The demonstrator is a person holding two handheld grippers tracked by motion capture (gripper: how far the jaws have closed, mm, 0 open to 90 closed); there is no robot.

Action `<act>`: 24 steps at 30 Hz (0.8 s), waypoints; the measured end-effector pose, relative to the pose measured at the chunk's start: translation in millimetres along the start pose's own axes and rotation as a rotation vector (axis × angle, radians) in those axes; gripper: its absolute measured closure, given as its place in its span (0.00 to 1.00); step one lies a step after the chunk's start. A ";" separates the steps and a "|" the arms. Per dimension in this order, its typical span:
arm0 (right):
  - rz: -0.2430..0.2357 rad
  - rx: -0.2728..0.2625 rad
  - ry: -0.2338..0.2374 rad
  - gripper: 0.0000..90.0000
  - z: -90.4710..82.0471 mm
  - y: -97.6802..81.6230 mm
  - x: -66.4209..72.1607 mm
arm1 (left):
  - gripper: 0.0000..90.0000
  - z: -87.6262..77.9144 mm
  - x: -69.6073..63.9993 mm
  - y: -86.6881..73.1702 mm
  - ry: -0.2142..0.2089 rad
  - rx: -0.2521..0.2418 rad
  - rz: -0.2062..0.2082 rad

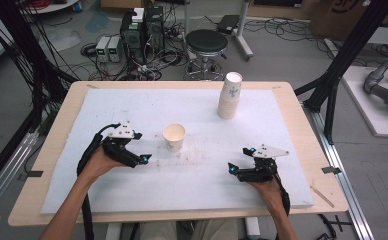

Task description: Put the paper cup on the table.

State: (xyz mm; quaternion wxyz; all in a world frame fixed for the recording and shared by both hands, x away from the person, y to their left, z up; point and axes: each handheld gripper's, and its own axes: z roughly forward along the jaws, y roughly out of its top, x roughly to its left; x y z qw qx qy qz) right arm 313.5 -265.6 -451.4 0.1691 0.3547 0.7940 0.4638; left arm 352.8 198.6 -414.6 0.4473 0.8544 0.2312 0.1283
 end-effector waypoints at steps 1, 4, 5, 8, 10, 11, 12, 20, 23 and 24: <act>0.000 0.000 0.000 0.17 -0.1 0.0 0.0 | 0.14 -2.9 -2.2 -4.5 0.011 -0.028 -0.015; 0.000 0.000 -0.003 0.17 0.0 0.1 0.2 | 0.14 -9.3 -9.7 -17.8 0.038 -0.098 -0.065; 0.001 0.001 -0.001 0.17 0.1 0.1 0.0 | 0.14 -11.4 -12.1 -22.4 0.047 -0.113 -0.074; 0.004 0.000 0.000 0.17 -0.1 0.0 -0.1 | 0.14 -16.5 -19.0 -36.5 0.081 -0.167 -0.103; 0.003 -0.002 -0.001 0.17 -0.1 0.0 0.0 | 0.14 -18.5 -21.6 -43.4 0.102 -0.191 -0.116; 0.002 -0.002 -0.002 0.17 -0.2 -0.1 0.2 | 0.14 -19.6 -22.7 -47.8 0.117 -0.207 -0.129; 0.003 -0.001 -0.004 0.17 -0.6 -0.1 0.9 | 0.14 -20.4 -23.2 -50.9 0.125 -0.219 -0.139; -0.017 -0.019 -0.001 0.17 -2.0 -1.0 2.2 | 0.14 -24.0 -26.1 -61.4 0.175 -0.298 -0.189; -0.015 -0.025 0.005 0.17 -2.6 -1.4 1.8 | 0.14 -25.4 -25.7 -62.8 0.183 -0.310 -0.198; -0.009 -0.023 0.005 0.17 -2.7 -1.5 1.7 | 0.14 -25.2 -25.9 -62.7 0.186 -0.309 -0.195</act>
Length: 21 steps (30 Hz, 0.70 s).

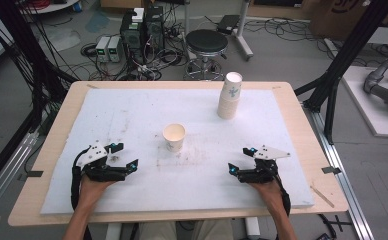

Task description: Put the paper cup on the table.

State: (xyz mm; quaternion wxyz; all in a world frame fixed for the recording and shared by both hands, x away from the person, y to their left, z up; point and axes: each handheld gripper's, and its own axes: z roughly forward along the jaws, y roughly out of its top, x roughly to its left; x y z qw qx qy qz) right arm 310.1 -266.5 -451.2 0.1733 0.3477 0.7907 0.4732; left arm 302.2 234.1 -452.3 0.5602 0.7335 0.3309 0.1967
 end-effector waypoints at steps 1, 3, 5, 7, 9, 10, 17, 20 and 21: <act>0.002 0.001 -0.003 0.17 0.1 0.0 0.1 | 0.14 0.1 -0.7 -0.1 0.002 -0.001 0.007; -0.009 -0.002 -0.012 0.17 0.1 -0.1 0.7 | 0.14 -0.1 -2.5 -0.2 0.005 -0.001 0.028; -0.019 -0.005 -0.015 0.17 -0.1 -0.3 1.3 | 0.14 -0.4 -2.5 -0.4 0.002 -0.006 0.029; -0.010 -0.004 -0.014 0.17 -0.4 -0.4 1.7 | 0.14 -0.8 -1.1 -0.6 -0.012 -0.009 0.014; -0.011 -0.007 -0.016 0.17 -0.2 -0.4 1.1 | 0.14 -1.1 -0.3 -0.8 -0.011 -0.015 0.004; -0.012 -0.007 -0.018 0.17 -0.1 -0.4 1.0 | 0.14 -1.0 -0.3 -0.9 -0.012 -0.015 0.004; -0.013 -0.009 -0.016 0.17 -0.3 -0.6 0.8 | 0.14 -0.6 -0.4 -0.8 -0.012 -0.010 0.011; -0.008 -0.003 -0.015 0.17 0.1 -0.4 0.9 | 0.14 -0.6 -0.3 -0.7 -0.012 -0.009 0.010; -0.005 -0.003 -0.015 0.17 0.0 -0.4 1.3 | 0.14 -0.6 -0.4 -0.8 -0.012 -0.007 0.010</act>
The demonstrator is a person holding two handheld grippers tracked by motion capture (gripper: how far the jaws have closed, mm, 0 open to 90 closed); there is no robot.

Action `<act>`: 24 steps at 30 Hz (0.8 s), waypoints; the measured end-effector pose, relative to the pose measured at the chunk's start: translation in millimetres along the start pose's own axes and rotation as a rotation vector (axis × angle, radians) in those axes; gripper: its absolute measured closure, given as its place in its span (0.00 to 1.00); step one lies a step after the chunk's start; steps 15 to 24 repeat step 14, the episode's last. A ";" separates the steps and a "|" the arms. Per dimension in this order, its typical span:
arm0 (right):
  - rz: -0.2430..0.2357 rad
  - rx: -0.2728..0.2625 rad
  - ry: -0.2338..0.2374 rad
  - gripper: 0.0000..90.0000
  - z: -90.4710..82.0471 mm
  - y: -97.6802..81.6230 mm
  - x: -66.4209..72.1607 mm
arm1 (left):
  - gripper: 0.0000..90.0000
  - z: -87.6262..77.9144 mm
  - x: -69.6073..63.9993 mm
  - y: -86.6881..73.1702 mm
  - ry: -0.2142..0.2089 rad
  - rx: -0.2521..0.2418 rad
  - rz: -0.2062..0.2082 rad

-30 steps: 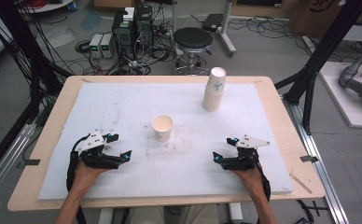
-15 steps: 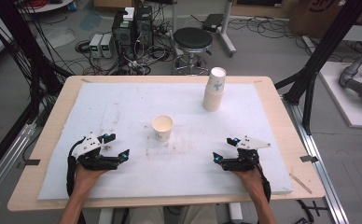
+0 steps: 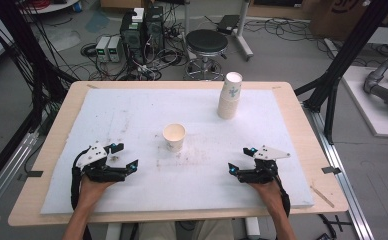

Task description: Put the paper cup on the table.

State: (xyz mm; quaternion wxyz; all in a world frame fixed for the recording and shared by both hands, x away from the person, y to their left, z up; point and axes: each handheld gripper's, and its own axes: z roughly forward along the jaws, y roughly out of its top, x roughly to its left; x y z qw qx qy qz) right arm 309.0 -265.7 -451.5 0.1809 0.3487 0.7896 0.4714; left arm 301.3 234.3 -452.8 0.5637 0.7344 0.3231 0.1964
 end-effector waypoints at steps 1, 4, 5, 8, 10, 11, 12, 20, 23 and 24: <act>-0.002 0.000 0.000 0.17 -0.1 -0.1 -0.1 | 0.14 0.0 0.0 0.0 0.002 0.001 0.000; 0.000 0.000 0.001 0.17 -0.2 -0.1 -0.2 | 0.14 0.1 -0.1 0.0 0.003 0.003 -0.001; 0.000 0.000 0.002 0.17 -0.2 -0.1 -0.2 | 0.14 0.2 -0.1 0.0 0.003 0.003 -0.001; -0.003 -0.001 0.004 0.17 0.1 -0.1 -0.8 | 0.14 0.3 -0.1 0.0 0.003 0.004 -0.001; 0.001 -0.006 -0.001 0.17 -0.5 -0.2 -0.3 | 0.14 0.0 0.1 0.0 0.004 0.002 -0.003; -0.006 -0.009 -0.005 0.17 -0.6 -0.4 -0.3 | 0.14 -0.1 0.0 -0.2 0.004 -0.002 -0.005; -0.009 -0.011 -0.004 0.17 -0.5 -0.4 -0.1 | 0.14 -0.3 -0.3 -0.3 0.004 -0.008 -0.006; -0.014 -0.008 0.000 0.17 -0.3 -0.3 -0.7 | 0.14 -0.7 -0.3 -0.5 0.007 -0.010 -0.003; -0.014 -0.008 0.000 0.17 -0.3 -0.3 -0.7 | 0.14 -0.7 -0.3 -0.5 0.007 -0.010 -0.003; -0.014 -0.008 0.000 0.17 -0.3 -0.3 -0.7 | 0.14 -0.7 -0.3 -0.5 0.007 -0.010 -0.003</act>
